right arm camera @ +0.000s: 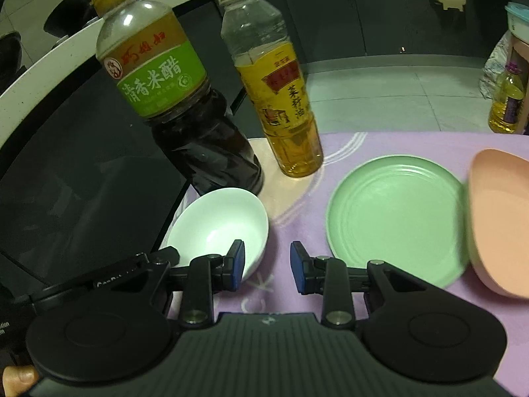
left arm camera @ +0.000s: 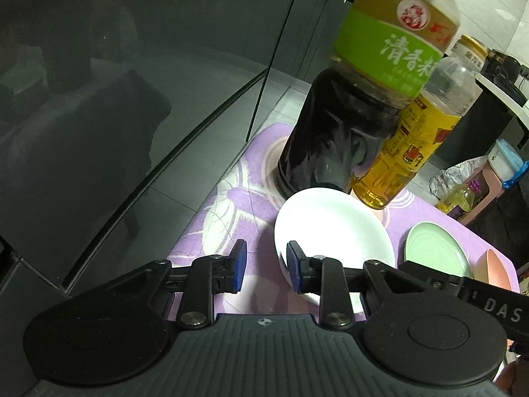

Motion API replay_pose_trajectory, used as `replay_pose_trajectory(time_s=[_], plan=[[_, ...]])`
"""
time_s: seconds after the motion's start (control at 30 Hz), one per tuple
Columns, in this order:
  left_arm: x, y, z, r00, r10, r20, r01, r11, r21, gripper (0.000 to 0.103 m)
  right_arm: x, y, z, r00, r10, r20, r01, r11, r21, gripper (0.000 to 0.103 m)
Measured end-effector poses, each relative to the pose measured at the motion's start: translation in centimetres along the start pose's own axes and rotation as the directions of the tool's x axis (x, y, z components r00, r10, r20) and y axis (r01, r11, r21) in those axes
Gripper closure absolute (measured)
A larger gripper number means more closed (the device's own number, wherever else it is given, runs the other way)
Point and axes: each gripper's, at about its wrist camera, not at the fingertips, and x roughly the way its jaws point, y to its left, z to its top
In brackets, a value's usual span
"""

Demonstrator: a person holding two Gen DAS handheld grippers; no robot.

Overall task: Organize plates and bowls
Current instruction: 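Move both grippers to the small white bowl by the bottles and grasp its rim, then carry the small white bowl over the black bowl and lower it inside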

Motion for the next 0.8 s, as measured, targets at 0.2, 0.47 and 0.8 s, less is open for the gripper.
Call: replay_pose_trajectory(time_s=[0.2, 0.47, 0.8], plan=[[1.1, -0.1, 0.1, 1.0, -0.004, -0.02, 0.005, 1.0, 0.011, 0.078, 2.2, 0.5, 0.5, 1.0, 0.005, -0.03, -0.005, 1.0, -0.007, 0.094], [0.8, -1.0, -0.8, 0.999, -0.042, 0.001, 0.042, 0.995, 0.095, 0.093, 4.8, 1.1, 0.2, 0.995, -0.026, -0.095, 0.021, 0.999, -0.048, 0.103], [-3.5, -2.3, -2.5, 0.996, -0.069, -0.05, 0.074, 0.991, 0.111, 0.091, 0.7, 0.9, -0.7, 0.991, -0.028, -0.132, 0.017, 0.997, -0.077, 0.103]])
